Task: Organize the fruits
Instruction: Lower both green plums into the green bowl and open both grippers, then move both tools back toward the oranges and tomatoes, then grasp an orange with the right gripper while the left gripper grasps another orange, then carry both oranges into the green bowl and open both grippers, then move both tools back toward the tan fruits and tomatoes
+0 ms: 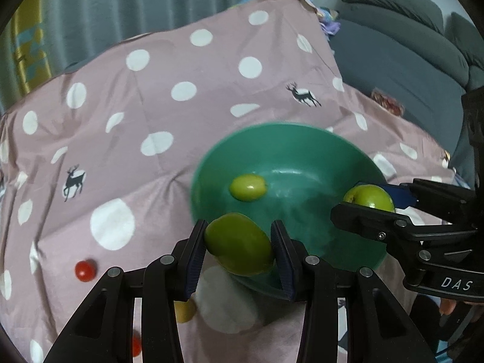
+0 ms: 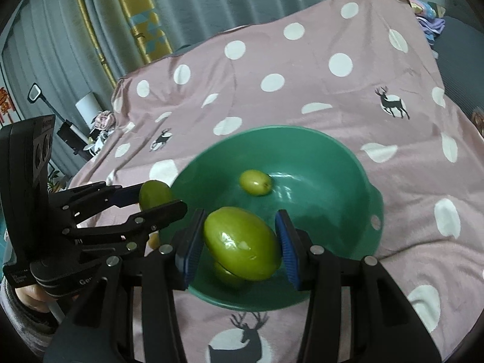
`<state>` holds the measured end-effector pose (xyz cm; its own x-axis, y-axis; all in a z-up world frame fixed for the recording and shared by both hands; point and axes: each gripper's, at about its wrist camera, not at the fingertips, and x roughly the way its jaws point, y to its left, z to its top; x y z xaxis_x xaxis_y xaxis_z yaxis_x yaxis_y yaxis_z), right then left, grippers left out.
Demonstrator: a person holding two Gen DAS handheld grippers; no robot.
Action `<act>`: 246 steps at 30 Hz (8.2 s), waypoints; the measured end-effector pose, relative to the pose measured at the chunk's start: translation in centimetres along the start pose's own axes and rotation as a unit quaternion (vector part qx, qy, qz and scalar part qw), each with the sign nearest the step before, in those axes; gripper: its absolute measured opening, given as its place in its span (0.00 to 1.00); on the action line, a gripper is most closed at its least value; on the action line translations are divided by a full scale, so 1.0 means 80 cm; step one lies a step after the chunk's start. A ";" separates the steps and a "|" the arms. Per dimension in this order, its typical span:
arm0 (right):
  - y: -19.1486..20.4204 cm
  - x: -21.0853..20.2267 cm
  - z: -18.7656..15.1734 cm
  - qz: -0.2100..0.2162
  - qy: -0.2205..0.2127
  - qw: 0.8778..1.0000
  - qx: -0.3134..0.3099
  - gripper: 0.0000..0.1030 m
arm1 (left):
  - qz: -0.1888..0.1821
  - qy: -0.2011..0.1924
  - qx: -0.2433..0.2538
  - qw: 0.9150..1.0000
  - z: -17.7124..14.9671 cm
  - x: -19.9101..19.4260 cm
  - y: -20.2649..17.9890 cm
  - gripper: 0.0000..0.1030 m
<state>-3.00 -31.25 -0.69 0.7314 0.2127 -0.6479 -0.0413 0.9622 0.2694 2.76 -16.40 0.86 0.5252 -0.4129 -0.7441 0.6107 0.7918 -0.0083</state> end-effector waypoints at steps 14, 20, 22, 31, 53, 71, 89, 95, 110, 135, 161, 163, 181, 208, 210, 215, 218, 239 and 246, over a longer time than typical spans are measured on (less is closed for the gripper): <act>-0.010 0.004 -0.005 -0.015 0.005 1.000 0.000 0.46 | 0.017 0.019 0.028 0.999 0.001 0.019 -0.020 0.42; -0.011 0.006 -0.006 -0.014 0.010 1.000 0.003 0.46 | 0.021 0.019 0.029 0.999 0.003 0.020 -0.022 0.42; -0.010 0.006 -0.007 -0.013 0.010 1.000 0.006 0.47 | 0.023 0.014 0.028 0.999 0.003 0.018 -0.021 0.42; -0.006 -0.011 -0.001 -0.011 -0.018 1.000 0.010 0.47 | 0.049 -0.012 0.022 0.998 0.006 -0.003 -0.018 0.60; 0.059 -0.097 0.009 0.044 -0.113 0.992 -0.030 0.77 | 0.168 -0.122 -0.008 0.978 -0.008 -0.129 0.001 0.96; 0.133 -0.083 0.005 0.069 -0.069 0.992 -0.085 0.83 | 0.155 -0.100 -0.127 0.975 -0.064 -0.168 0.111 0.97; 0.189 0.029 -0.058 0.140 0.105 0.974 -0.145 0.81 | 0.090 -0.014 -0.188 0.978 -0.208 -0.171 0.210 0.97; 0.215 0.044 -0.079 0.178 0.140 0.958 -0.177 0.62 | 0.085 -0.014 -0.136 0.987 -0.213 -0.165 0.199 0.96; 0.245 0.089 -0.110 0.195 0.204 0.944 -0.173 0.47 | 0.047 0.017 -0.065 0.997 -0.192 -0.121 0.208 0.67; 0.250 0.123 -0.105 0.175 0.205 0.947 -0.172 0.42 | 0.071 0.089 -0.051 0.992 -0.197 -0.078 0.212 0.45; 0.232 0.031 -0.059 0.098 0.056 0.968 -0.223 0.42 | 0.031 0.004 -0.122 0.992 -0.147 -0.133 0.168 0.45; 0.223 0.027 -0.055 0.096 0.049 0.970 -0.216 0.42 | 0.034 0.002 -0.120 0.992 -0.138 -0.131 0.161 0.45; 0.135 -0.016 -0.020 0.052 -0.019 0.989 -0.137 0.43 | 0.052 -0.022 -0.071 0.996 -0.053 -0.101 0.091 0.45; 0.028 -0.008 -0.003 -0.032 -0.035 0.997 -0.059 0.43 | 0.079 -0.025 0.045 0.996 0.016 -0.007 0.001 0.46; 0.024 -0.004 -0.002 -0.035 -0.032 0.997 -0.057 0.43 | 0.081 -0.021 0.047 0.995 0.017 0.001 -0.002 0.46; 0.014 0.008 -0.002 -0.045 -0.020 0.997 -0.051 0.43 | 0.085 -0.017 0.062 0.994 0.019 0.014 -0.012 0.46; 0.008 0.012 -0.004 -0.050 -0.017 0.997 -0.048 0.43 | 0.087 -0.011 0.070 0.994 0.019 0.021 -0.017 0.46; 0.006 -0.002 -0.005 -0.042 -0.029 0.998 -0.031 0.53 | 0.098 -0.020 0.051 0.994 0.015 -0.001 -0.004 0.78; 0.020 -0.026 -0.003 -0.028 -0.051 0.998 -0.039 0.59 | 0.127 -0.023 -0.022 0.991 -0.009 -0.061 0.069 0.78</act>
<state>-4.80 -30.07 0.93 0.7996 0.1435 -0.5831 -0.0481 0.9832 0.1761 3.15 -9.71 3.92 0.6852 -0.2175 -0.6951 0.4297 0.8913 0.1446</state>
